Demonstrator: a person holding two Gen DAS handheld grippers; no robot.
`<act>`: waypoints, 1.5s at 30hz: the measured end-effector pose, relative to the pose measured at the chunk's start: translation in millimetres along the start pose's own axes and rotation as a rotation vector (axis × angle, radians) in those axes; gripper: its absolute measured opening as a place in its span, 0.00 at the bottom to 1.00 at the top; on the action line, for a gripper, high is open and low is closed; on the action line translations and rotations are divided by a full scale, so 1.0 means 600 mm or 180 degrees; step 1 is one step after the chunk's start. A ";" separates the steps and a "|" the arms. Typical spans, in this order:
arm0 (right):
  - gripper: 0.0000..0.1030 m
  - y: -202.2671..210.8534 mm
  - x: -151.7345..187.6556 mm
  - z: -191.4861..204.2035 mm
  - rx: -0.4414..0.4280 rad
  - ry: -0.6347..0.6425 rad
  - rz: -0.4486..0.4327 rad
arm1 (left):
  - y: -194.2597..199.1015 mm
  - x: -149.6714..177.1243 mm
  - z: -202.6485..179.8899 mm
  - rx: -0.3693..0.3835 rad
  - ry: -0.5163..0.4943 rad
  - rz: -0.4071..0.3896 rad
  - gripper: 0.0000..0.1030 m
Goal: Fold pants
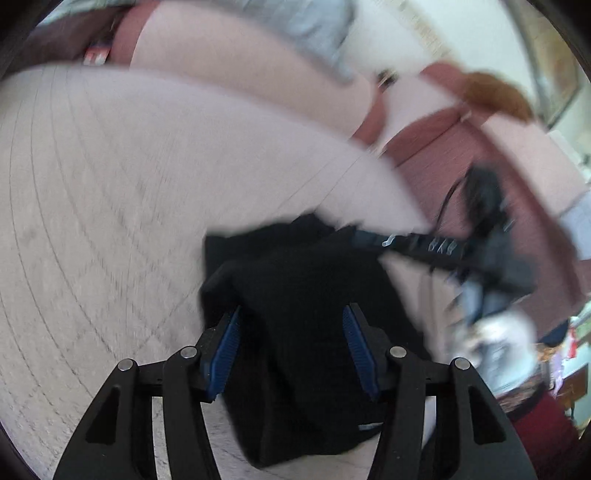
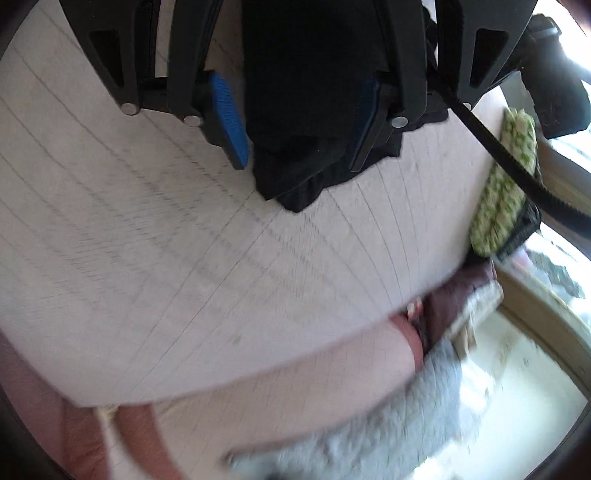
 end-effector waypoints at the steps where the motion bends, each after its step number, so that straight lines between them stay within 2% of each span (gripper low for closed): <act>1: 0.02 -0.012 -0.005 0.003 0.0176 0.0138 0.0056 | -0.017 0.010 0.012 -0.0007 0.0099 0.0121 0.52; 5: 0.00 -0.031 -0.045 0.008 0.0602 0.0438 -0.0017 | -0.017 0.008 0.023 0.0073 0.0240 0.0123 0.52; 6: 0.00 -0.027 -0.061 -0.002 0.0818 0.0490 -0.0146 | -0.015 0.008 0.023 0.0074 0.0241 0.0119 0.53; 8: 0.00 -0.010 -0.085 -0.019 0.1054 0.0501 -0.0371 | -0.014 0.011 0.025 0.0066 0.0235 0.0112 0.53; 10: 0.01 0.012 -0.092 -0.030 0.1086 0.0382 -0.0494 | -0.008 0.013 0.025 0.0070 0.0218 0.0089 0.53; 11: 0.02 0.025 -0.092 -0.036 0.1002 0.0283 -0.0564 | 0.002 0.012 0.023 0.0085 0.0208 0.0058 0.52; 12: 0.06 0.039 -0.085 -0.037 0.0778 0.0168 -0.0582 | 0.022 0.010 0.025 0.0123 0.0200 0.0011 0.52; 13: 0.26 0.047 -0.077 -0.037 0.0633 0.0101 -0.0555 | 0.036 0.005 0.022 0.0183 0.0214 -0.0069 0.52; 14: 0.54 0.055 -0.067 -0.038 0.0519 0.0047 -0.0531 | 0.046 0.000 0.021 0.0228 0.0239 -0.0127 0.53; 15: 0.64 0.066 -0.054 -0.037 0.0414 0.0026 -0.0541 | 0.054 -0.005 0.021 0.0259 0.0275 -0.0179 0.54; 16: 0.68 0.072 -0.043 -0.036 0.0359 0.0033 -0.0545 | 0.061 -0.009 0.024 0.0269 0.0317 -0.0225 0.56; 19: 0.68 0.083 -0.006 -0.039 0.0168 -0.0045 -0.0488 | 0.062 -0.009 0.045 0.0134 0.0449 -0.0264 0.65; 22: 0.68 0.079 0.030 -0.049 -0.0058 -0.0284 -0.0435 | 0.038 0.006 0.063 0.0024 0.0584 -0.0134 0.71; 25: 0.68 0.060 0.062 -0.061 -0.0170 -0.0499 -0.0359 | 0.006 0.023 0.058 0.0195 0.0625 0.0068 0.73; 29: 0.68 0.038 0.074 -0.049 -0.0472 -0.0713 -0.0274 | -0.016 0.023 0.033 0.0300 0.0470 0.0026 0.91; 31: 0.68 0.029 0.087 -0.046 -0.0644 -0.0802 -0.0214 | -0.029 0.023 0.023 0.0251 0.0394 0.0027 0.92; 32: 0.70 0.016 0.099 -0.042 -0.0777 -0.0919 -0.0127 | -0.032 0.023 0.019 0.0212 0.0361 0.0028 0.91; 33: 0.69 0.010 0.107 -0.043 -0.0852 -0.1008 -0.0073 | -0.031 0.023 0.018 0.0149 0.0330 0.0021 0.75; 35: 0.56 0.013 0.110 -0.039 -0.0862 -0.1004 -0.0104 | -0.026 0.022 0.017 0.0130 0.0314 0.0031 0.54; 36: 0.53 0.019 0.108 -0.034 -0.0884 -0.0977 -0.0114 | -0.021 0.020 0.018 0.0150 0.0337 0.0015 0.48; 39: 0.47 0.036 0.099 -0.012 -0.0846 -0.0808 -0.0220 | -0.001 0.004 0.019 0.0292 0.0455 -0.0041 0.42; 45: 0.44 0.056 0.038 0.044 -0.0978 -0.0647 -0.0410 | 0.027 -0.057 0.024 0.0289 0.0508 -0.0255 0.42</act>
Point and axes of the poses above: each gripper's, at about its wrist camera, not at the fingertips, and y roughly against the way its jaws point, z to its left, x to its underside, the point moved 7 cm from there along -y, roughly the way its jaws point, and after that the axes turned 8 degrees about -z, right-handed, at the moved point
